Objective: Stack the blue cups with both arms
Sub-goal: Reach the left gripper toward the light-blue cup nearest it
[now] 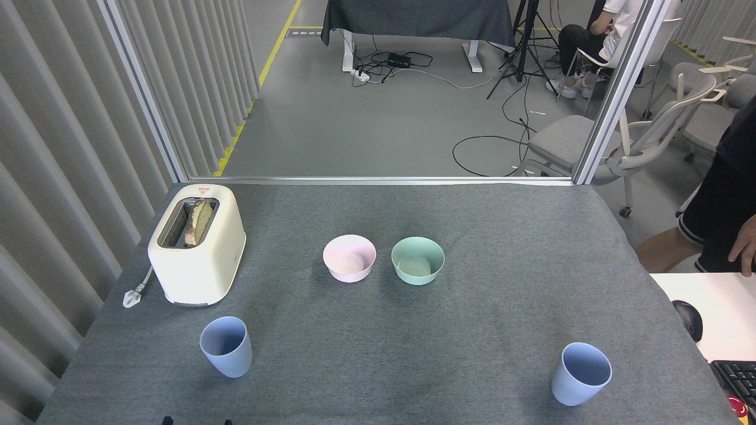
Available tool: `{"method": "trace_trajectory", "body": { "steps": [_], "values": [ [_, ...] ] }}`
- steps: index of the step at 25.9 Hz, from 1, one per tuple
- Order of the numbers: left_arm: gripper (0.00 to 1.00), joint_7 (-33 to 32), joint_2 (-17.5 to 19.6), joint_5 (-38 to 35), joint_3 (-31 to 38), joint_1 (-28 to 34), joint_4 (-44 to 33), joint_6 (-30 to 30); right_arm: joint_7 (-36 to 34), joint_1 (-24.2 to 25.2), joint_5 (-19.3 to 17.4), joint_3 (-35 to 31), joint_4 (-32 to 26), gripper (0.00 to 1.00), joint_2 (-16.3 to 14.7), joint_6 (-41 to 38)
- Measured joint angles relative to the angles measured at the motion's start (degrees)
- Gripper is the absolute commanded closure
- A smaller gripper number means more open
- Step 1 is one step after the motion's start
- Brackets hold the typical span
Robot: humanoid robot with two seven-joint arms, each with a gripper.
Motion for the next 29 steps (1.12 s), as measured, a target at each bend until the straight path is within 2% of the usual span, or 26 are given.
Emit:
{"method": "trace_trajectory", "body": {
  "steps": [13,17,29],
  "values": [
    [0.0,0.2,-0.2,0.1,0.1,-0.5,0.4,0.1,-0.1,-0.2,0.0,0.1,0.1,0.0,0.0,0.0],
    [0.0,0.3,-0.8,0.2,0.1,-1.5,1.7,2.0,-0.2,-0.2,0.0,0.1,0.1,0.0,0.0,0.0],
    [0.0,-1.5,-1.1,0.3,-0.1,-10.6,9.2,4.2,-0.2,-0.2,0.0,0.1,0.5,0.0,0.0,0.1]
  ]
}}
